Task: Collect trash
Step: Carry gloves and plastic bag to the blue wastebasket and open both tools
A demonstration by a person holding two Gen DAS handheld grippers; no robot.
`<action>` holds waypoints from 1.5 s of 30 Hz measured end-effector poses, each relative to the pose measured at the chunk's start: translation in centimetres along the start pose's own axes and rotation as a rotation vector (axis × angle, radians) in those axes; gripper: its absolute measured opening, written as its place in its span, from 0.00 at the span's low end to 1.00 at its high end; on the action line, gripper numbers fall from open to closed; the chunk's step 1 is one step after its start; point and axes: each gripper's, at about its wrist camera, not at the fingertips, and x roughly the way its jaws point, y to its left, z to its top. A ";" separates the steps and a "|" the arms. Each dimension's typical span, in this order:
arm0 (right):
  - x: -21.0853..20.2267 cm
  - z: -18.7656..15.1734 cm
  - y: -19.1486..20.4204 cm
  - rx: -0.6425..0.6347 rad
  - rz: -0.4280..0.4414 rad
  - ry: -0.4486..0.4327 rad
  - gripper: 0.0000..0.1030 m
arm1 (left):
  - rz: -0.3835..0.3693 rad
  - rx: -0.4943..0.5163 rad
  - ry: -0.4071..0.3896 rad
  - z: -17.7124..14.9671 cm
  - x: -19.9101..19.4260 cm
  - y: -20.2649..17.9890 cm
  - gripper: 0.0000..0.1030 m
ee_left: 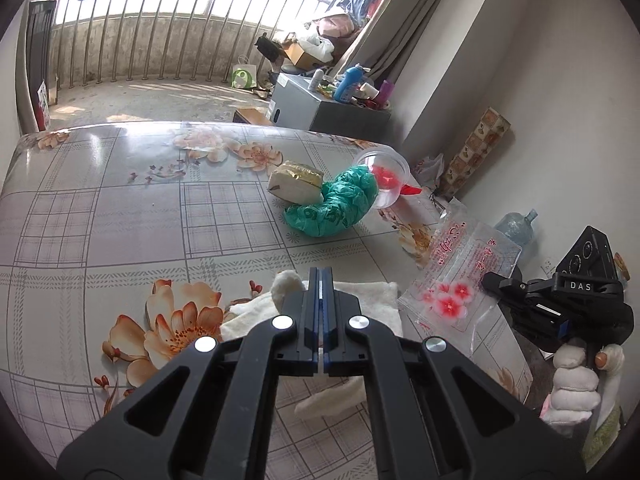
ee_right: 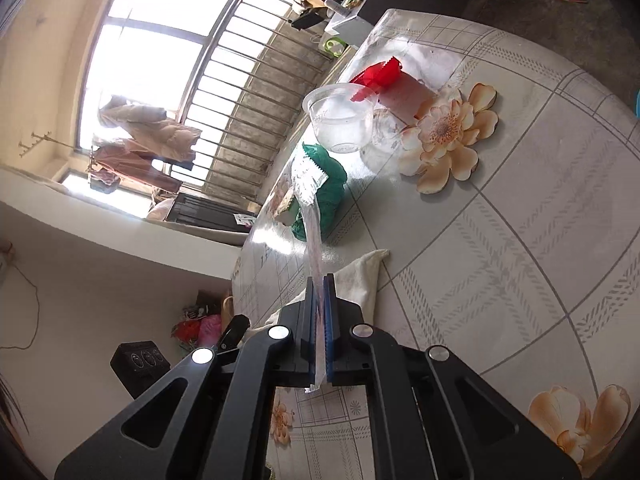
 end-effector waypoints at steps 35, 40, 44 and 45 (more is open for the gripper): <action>-27.5 6.1 -23.8 0.161 -0.666 -0.627 0.03 | -0.580 0.555 0.346 1.2 22.8 -44.6 0.00; -25.8 10.1 -29.3 0.119 -0.784 -0.545 0.04 | -0.544 0.590 0.495 -3.7 30.4 -47.8 0.00; -24.2 13.3 -33.6 0.100 -0.829 -0.479 0.04 | -0.492 0.597 0.603 -7.1 36.1 -48.8 0.00; -23.8 14.2 -34.4 0.091 -0.842 -0.467 0.04 | -0.473 0.600 0.631 -8.0 37.4 -48.7 0.02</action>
